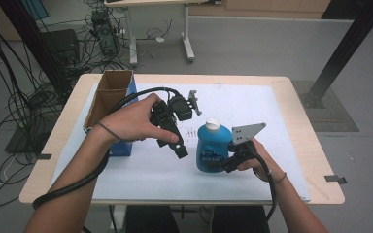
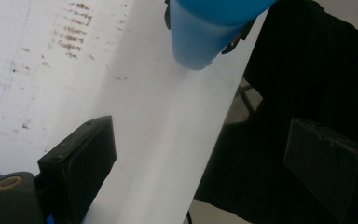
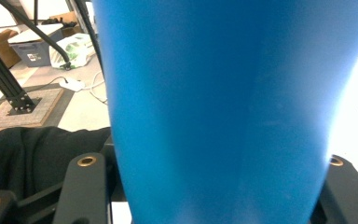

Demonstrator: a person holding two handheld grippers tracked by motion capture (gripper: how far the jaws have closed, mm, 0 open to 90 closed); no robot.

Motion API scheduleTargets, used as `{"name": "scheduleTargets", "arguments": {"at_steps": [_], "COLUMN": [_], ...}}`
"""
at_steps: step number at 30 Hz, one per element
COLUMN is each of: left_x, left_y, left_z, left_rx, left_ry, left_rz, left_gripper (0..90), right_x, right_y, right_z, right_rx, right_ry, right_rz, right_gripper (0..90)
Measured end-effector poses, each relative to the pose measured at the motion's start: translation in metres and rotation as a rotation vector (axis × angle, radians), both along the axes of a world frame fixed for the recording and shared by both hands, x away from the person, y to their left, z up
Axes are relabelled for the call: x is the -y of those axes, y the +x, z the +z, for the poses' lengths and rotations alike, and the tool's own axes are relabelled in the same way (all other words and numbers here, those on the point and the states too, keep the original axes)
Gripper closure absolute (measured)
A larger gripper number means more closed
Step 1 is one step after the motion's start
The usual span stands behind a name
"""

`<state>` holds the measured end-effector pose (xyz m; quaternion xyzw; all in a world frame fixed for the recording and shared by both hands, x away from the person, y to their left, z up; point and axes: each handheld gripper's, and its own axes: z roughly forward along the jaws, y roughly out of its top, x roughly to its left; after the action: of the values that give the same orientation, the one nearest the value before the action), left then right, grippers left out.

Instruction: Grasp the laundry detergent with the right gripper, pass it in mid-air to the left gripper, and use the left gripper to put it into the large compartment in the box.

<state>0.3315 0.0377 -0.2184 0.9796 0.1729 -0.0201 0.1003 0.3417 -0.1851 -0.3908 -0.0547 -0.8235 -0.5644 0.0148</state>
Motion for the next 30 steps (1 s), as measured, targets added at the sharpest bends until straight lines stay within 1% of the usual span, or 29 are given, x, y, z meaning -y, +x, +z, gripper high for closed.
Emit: {"name": "scheduleTargets", "arguments": {"at_steps": [8,15,23,30], "left_x": [0.007,0.010,0.014,0.018], "left_y": [0.001,0.000,0.000,-0.002], "left_z": [0.003,0.004,0.004,0.004], "left_rx": [-0.001,-0.004,-0.004,-0.007], "left_ry": [0.014,0.026,0.042,0.059], "left_rz": [-0.031,-0.045,-0.058,-0.077], "left_gripper": [9.3,9.3,9.3,9.3], "right_x": [-0.005,-0.010,-0.019,-0.026], "right_y": [-0.002,-0.002,-0.003,-0.004], "right_z": [0.002,0.003,0.008,0.007], "right_rx": [0.007,0.010,0.018,0.018], "right_ry": [-0.008,-0.013,-0.019,-0.027], "right_rz": [0.022,0.032,0.066,0.089], "right_gripper": [40.7,40.7,40.7,40.7]}}
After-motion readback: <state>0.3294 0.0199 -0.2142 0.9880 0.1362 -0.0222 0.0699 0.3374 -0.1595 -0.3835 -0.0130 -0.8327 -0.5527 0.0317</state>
